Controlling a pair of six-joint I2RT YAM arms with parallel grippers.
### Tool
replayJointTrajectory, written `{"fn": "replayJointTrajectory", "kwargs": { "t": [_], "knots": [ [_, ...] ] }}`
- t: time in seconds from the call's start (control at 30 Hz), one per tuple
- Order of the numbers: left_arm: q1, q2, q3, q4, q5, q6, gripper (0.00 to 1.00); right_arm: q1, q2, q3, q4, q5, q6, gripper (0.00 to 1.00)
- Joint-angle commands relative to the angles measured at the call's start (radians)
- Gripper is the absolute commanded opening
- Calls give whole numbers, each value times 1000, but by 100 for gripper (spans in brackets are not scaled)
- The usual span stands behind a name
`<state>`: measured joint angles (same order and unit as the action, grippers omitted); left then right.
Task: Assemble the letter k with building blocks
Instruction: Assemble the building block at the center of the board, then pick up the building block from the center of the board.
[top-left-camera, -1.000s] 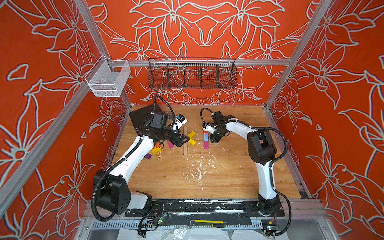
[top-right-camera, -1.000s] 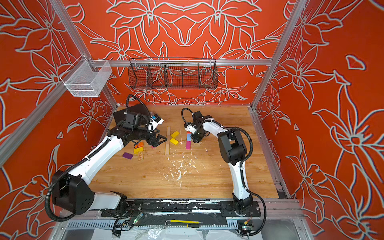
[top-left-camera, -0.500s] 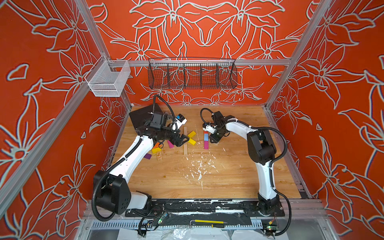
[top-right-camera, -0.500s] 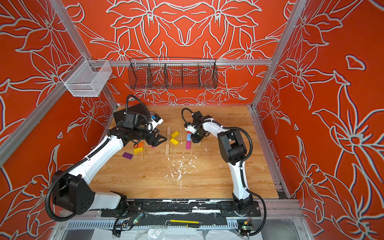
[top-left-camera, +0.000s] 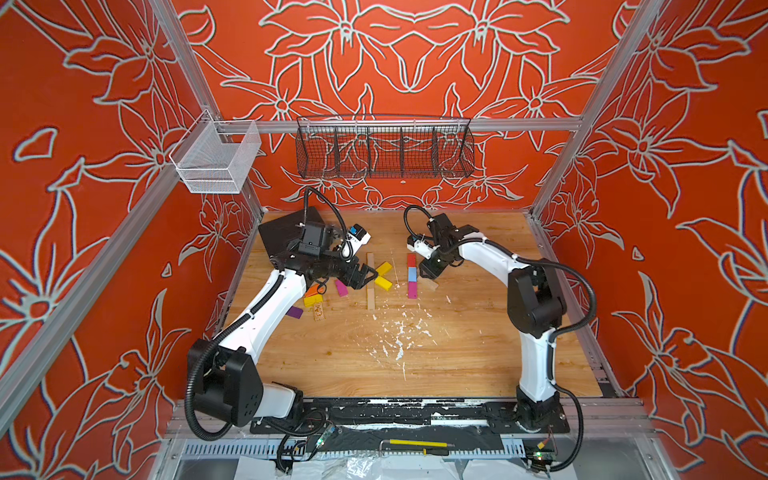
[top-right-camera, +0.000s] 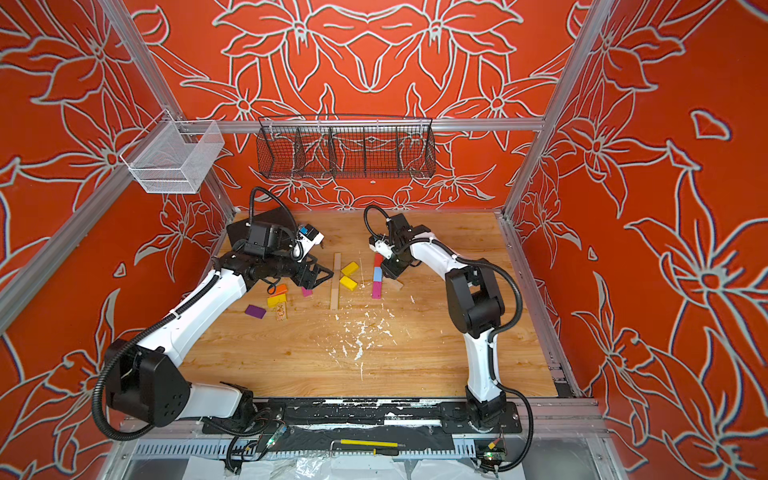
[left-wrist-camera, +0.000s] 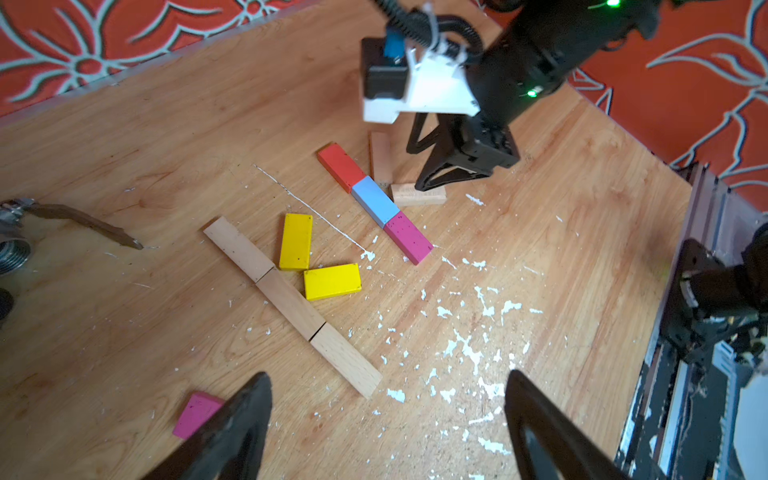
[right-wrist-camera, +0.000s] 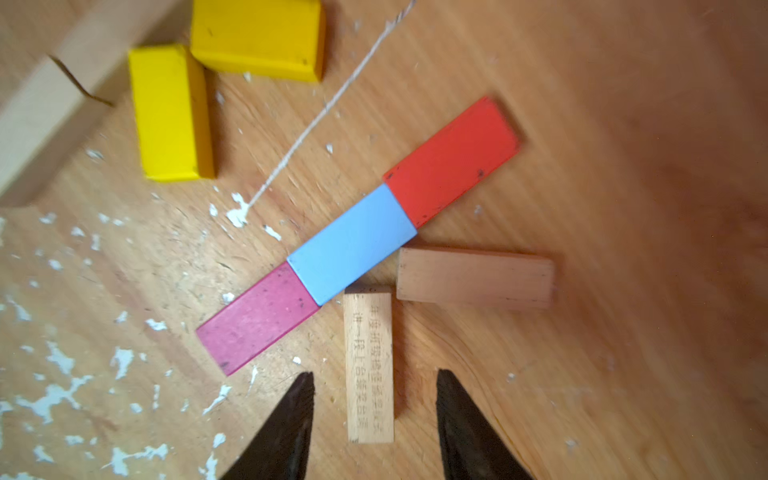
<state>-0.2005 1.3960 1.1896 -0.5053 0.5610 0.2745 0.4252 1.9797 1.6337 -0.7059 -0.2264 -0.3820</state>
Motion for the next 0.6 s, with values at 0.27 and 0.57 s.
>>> {"fn": "replayJointTrajectory", "kwargs": {
  "t": [0.27,0.57],
  "knots": [
    [59,-7,37,69,-117,-200,85,-1,-429,-150,80,262,308,59],
    [61,-26,54,-13,-417,-408,85,0,-797,-440,211,243,561,91]
  ]
}}
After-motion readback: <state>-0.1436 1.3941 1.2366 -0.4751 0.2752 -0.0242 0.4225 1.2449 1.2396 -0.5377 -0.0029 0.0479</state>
